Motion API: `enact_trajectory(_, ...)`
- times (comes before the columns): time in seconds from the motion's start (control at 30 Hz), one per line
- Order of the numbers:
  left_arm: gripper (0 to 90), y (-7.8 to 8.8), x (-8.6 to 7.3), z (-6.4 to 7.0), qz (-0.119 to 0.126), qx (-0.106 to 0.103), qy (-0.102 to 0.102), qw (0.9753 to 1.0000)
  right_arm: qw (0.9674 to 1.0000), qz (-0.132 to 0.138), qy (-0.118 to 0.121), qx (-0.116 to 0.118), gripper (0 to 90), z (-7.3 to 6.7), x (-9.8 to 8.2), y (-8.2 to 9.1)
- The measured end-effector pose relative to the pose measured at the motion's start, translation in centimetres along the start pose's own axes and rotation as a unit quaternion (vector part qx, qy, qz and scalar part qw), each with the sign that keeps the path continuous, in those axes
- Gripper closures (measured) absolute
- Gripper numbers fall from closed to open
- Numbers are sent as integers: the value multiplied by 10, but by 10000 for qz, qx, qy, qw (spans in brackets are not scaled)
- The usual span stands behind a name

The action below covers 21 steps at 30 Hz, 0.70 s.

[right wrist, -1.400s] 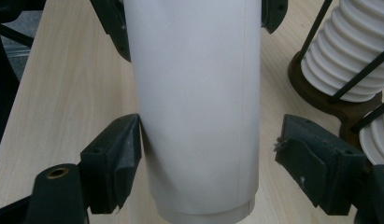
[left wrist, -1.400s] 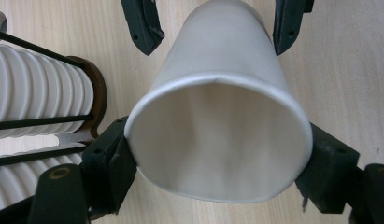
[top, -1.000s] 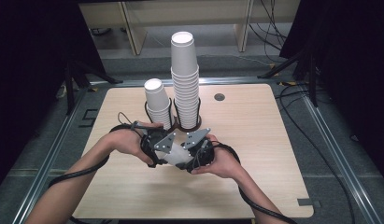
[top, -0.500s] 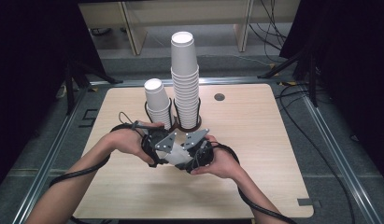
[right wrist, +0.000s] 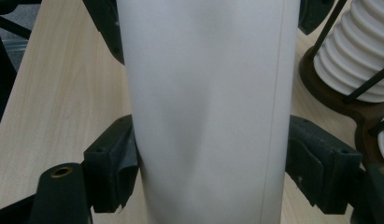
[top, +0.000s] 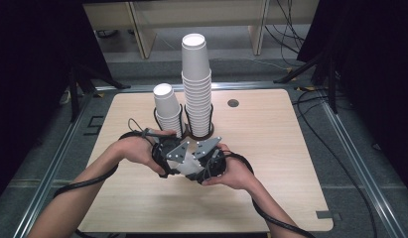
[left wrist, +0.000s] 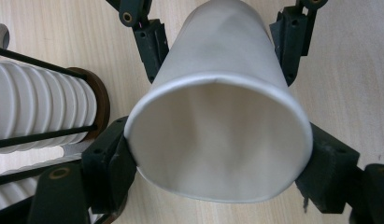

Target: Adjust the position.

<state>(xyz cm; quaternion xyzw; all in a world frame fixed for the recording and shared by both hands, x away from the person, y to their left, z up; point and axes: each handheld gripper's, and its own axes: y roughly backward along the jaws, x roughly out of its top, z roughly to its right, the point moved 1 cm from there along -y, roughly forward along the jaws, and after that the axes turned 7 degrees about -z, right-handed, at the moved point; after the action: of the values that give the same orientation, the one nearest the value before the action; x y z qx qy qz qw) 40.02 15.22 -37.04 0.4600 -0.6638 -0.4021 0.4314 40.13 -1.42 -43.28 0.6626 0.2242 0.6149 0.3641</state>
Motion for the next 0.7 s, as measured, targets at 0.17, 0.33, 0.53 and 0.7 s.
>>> enact_trajectory(0.17,229,-1,2,2,106,-35,95,9999,10000,34,-24,-7,241,0,0,-2)
enact_trajectory(0.33,229,0,2,0,-38,-20,-77,10000,9998,41,172,-83,241,2,1,-3)
enact_trajectory(0.53,227,-1,3,-1,-46,18,-143,9999,10000,18,-10,-58,252,-1,0,-4)
enact_trajectory(0.7,216,-2,3,-1,-43,10,-152,9999,10000,27,42,-49,260,-1,-1,-4)
